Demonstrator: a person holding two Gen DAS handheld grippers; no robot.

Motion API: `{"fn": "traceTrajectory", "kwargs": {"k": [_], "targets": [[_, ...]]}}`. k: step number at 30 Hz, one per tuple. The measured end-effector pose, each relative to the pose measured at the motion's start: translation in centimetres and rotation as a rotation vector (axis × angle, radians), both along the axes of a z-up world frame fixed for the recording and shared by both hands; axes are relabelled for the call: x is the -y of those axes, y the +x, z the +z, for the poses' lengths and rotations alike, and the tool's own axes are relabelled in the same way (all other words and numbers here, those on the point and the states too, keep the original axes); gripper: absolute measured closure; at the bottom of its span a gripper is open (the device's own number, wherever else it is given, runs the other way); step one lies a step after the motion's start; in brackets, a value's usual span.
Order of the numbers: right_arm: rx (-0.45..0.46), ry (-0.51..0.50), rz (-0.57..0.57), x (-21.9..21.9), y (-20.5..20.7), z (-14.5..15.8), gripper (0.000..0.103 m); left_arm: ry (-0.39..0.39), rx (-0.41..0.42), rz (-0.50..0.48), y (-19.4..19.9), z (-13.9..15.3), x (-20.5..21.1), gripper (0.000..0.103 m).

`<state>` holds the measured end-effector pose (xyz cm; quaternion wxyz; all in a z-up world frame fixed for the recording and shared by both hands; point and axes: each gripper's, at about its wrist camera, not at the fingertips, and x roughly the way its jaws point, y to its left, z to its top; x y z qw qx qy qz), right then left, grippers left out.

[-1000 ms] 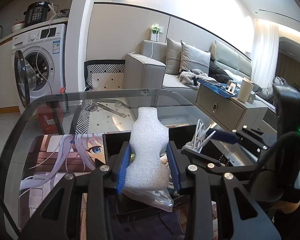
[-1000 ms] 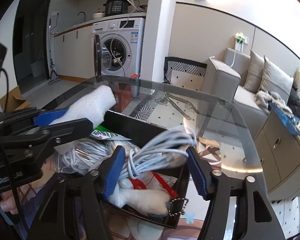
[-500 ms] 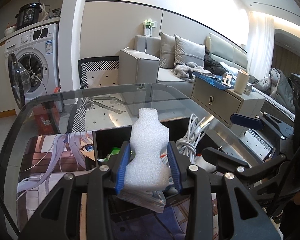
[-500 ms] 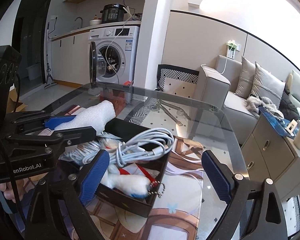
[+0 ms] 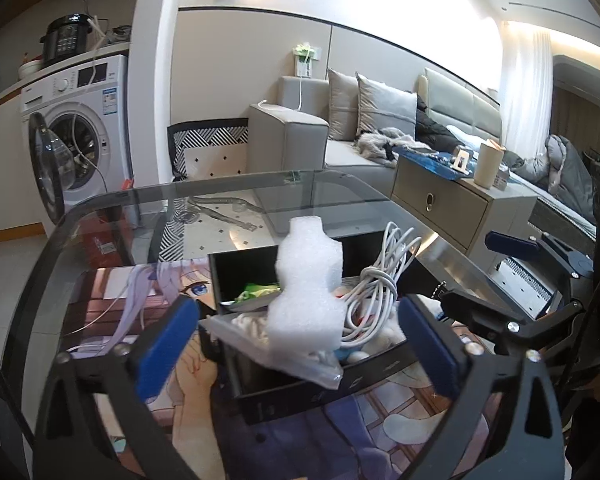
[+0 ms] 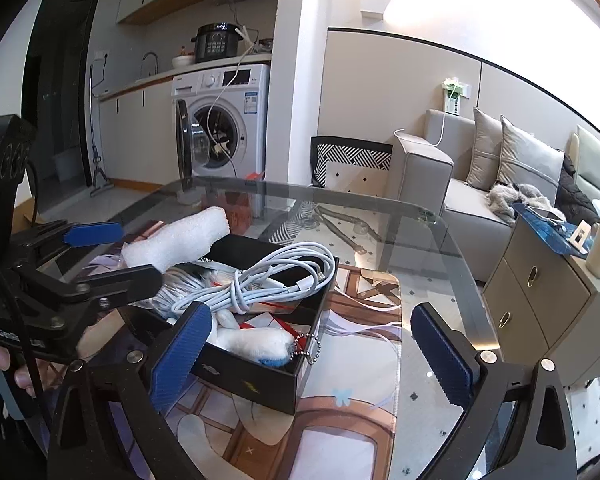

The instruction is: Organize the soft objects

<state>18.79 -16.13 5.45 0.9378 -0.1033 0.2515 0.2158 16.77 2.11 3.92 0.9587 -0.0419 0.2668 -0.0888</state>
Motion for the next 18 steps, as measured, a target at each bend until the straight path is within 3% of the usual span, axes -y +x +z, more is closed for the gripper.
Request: {"fn": "traceTrajectory", "kwargs": {"k": [18], "targets": [[0.035,0.106,0.062,0.6,-2.7,-0.4,0.001,0.054,0.066,0.099,-3.5,-0.5,-1.3,0.0]]}}
